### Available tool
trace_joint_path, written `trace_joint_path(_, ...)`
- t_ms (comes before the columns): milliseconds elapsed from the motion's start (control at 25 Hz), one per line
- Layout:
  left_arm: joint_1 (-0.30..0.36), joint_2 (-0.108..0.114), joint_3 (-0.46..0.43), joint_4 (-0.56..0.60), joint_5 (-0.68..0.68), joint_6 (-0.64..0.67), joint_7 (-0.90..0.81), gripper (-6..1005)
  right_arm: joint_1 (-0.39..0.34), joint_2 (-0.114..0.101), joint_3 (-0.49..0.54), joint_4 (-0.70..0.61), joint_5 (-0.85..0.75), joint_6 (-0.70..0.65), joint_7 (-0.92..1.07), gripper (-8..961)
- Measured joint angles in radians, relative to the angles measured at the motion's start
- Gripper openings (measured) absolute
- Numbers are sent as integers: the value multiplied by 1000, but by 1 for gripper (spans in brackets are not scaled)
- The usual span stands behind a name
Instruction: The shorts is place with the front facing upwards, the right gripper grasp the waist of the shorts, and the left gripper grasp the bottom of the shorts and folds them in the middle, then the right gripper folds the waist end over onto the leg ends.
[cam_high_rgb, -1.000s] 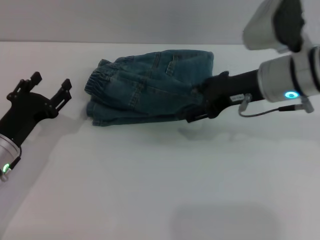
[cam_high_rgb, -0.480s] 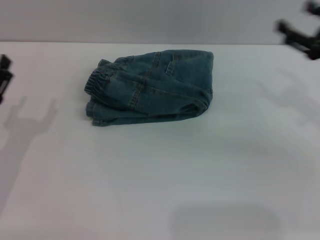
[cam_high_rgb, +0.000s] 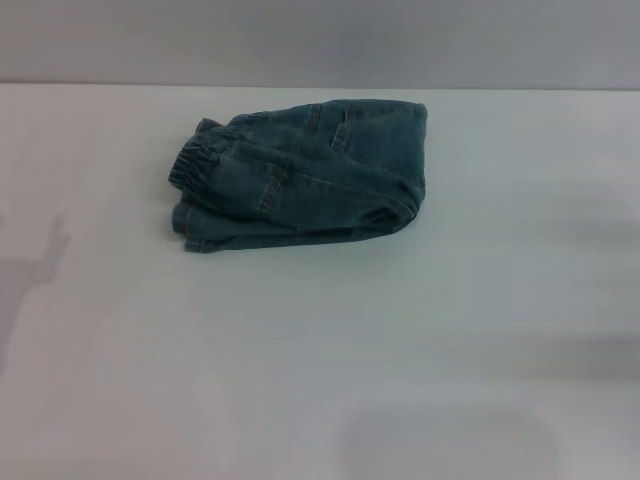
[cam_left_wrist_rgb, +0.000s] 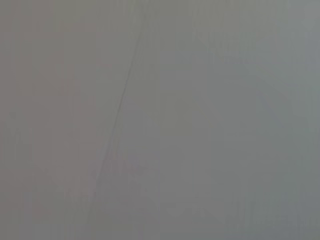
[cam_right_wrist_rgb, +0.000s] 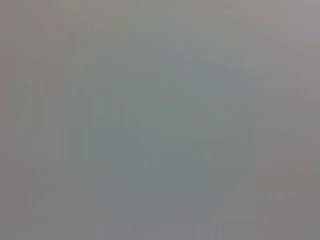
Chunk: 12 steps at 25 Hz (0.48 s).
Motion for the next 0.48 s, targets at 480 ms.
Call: trace_joint_path(480, 5, -6, 10, -12, 0, 14, -23, 797, -1, 0, 6, 48, 13, -3, -2, 791)
